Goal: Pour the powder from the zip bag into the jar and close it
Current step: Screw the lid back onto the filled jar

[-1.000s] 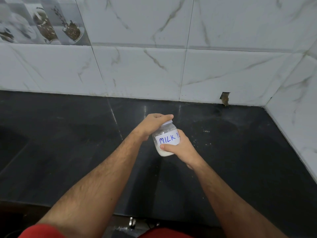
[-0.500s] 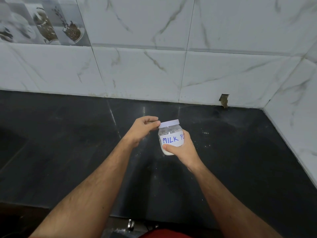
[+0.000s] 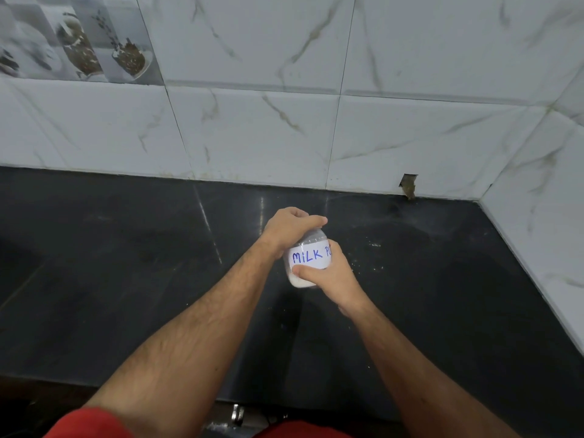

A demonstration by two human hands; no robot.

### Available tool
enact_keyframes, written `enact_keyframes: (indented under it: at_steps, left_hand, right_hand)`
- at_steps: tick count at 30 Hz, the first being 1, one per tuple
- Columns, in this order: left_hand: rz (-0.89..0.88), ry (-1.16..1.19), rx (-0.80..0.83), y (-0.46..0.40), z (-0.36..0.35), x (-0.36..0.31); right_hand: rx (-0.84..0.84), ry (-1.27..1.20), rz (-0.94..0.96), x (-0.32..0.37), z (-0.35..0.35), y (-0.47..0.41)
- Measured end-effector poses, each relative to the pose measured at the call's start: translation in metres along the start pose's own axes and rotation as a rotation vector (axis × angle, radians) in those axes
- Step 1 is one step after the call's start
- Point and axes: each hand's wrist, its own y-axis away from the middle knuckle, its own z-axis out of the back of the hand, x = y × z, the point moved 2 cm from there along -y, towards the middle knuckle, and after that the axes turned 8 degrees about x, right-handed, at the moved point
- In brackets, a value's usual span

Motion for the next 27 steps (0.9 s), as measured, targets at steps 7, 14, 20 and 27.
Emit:
enact_keyframes:
  at_steps: [7,14,20,27]
  left_hand:
    - [-0.067,0.056,0.089,0.003,-0.002,0.003]
    - [-0.094,0.139,0.136,0.002,0.007,0.001]
    - [-0.126,0.155,0.137,0.001,0.011,-0.002]
    - [-0.153,0.131,0.165,-0.001,0.009,0.001]
  right_hand:
    - [0.11,-0.198,-0.08,0.001,0.002,0.003]
    - [0.102,-0.266,-0.078,0.004,-0.007,0.002]
    - [0.111,-0.264,-0.063,0.007,-0.006,-0.003]
    - [0.136,-0.225,-0.066,0.005,-0.002,-0.003]
